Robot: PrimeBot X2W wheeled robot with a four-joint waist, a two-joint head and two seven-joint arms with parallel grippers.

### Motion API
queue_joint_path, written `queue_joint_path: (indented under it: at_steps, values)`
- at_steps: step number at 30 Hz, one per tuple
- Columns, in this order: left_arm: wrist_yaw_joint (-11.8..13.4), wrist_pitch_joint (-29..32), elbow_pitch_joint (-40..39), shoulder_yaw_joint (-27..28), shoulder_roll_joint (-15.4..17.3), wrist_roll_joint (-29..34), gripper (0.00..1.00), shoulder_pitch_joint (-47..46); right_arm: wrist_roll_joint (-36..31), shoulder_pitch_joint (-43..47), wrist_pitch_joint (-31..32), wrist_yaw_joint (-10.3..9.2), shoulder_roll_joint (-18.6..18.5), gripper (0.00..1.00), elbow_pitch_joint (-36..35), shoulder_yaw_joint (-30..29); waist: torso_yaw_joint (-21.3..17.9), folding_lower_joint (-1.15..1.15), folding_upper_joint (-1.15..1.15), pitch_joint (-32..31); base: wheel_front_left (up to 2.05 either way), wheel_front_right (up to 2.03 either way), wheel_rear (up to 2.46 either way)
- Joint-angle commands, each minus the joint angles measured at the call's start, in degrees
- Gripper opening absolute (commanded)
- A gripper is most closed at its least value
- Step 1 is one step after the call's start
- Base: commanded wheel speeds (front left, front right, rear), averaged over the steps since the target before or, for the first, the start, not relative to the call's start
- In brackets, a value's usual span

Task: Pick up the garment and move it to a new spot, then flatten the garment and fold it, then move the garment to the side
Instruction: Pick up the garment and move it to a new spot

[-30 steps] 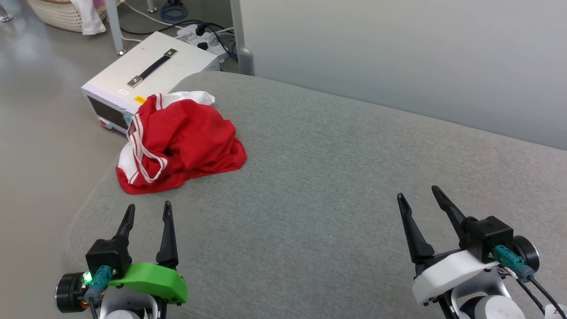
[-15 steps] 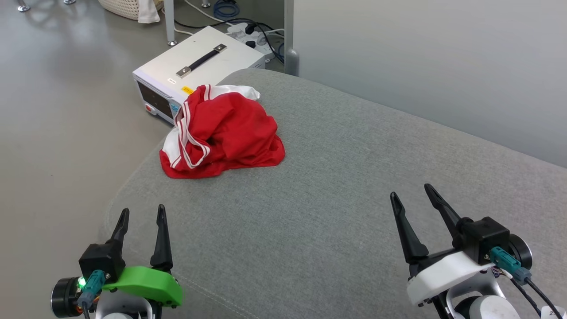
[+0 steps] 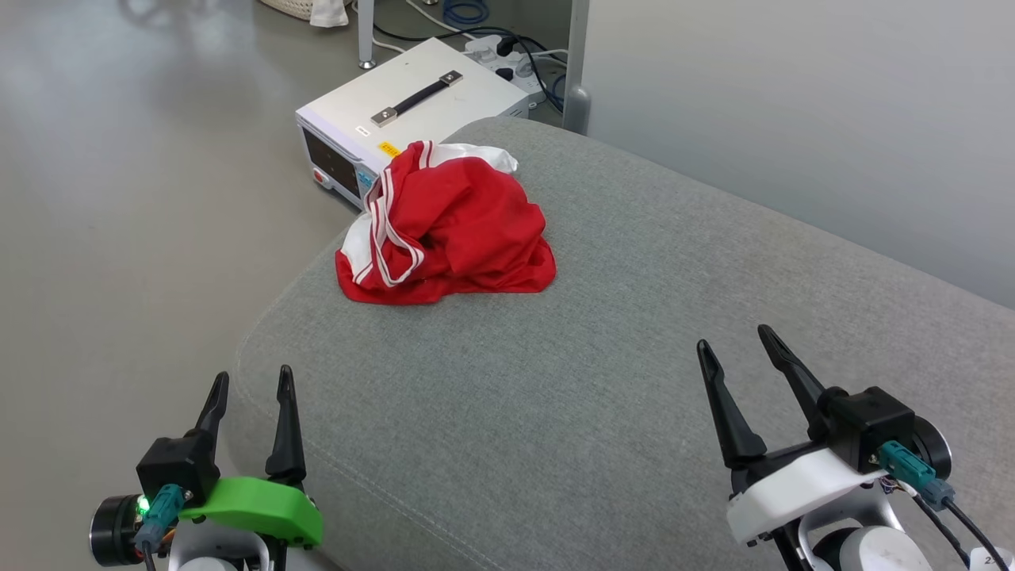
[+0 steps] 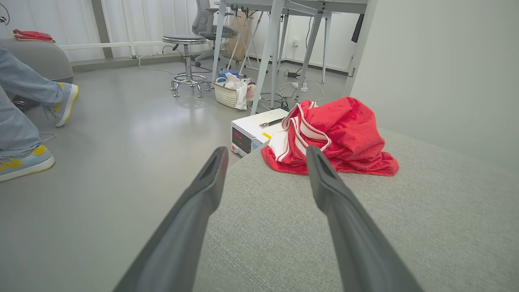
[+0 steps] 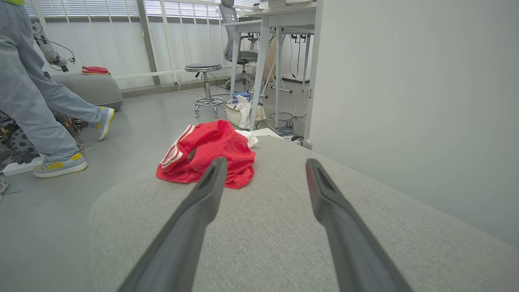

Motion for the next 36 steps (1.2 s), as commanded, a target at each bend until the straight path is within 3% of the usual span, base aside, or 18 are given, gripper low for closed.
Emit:
queue_joint_path:
  at_steps: [1,14,26,36]
  values:
    - [-0.4,-0.6,0.6,0.2,-0.2,-0.6,1.00,-1.4,0.4,-1.3,-0.3,-0.04,-0.1,1.00,-0.4,0.0,0.9,0.00,0.00,0.3,0.00,0.00,0.00]
    - [-0.6,-2.1,5.3,1.5,1.0,-0.3,1.00,-5.8,-0.7,-3.0,0.5,-0.04,-0.2,1.00,-1.8,0.9,1.9,0.00,0.00,2.9,0.00,0.00,0.00]
    - [-0.8,-0.4,13.8,2.1,6.6,-2.5,1.00,-20.7,-1.9,-6.9,3.7,-0.04,-2.5,1.00,-4.4,1.5,-8.7,0.00,0.00,9.5,0.00,0.00,0.00]
    - [-1.3,7.7,26.6,-2.5,16.1,-9.4,1.00,-37.7,-2.1,-11.2,5.3,-0.04,-4.7,1.00,-8.2,0.8,-18.5,0.00,0.00,19.7,0.00,0.00,0.00]
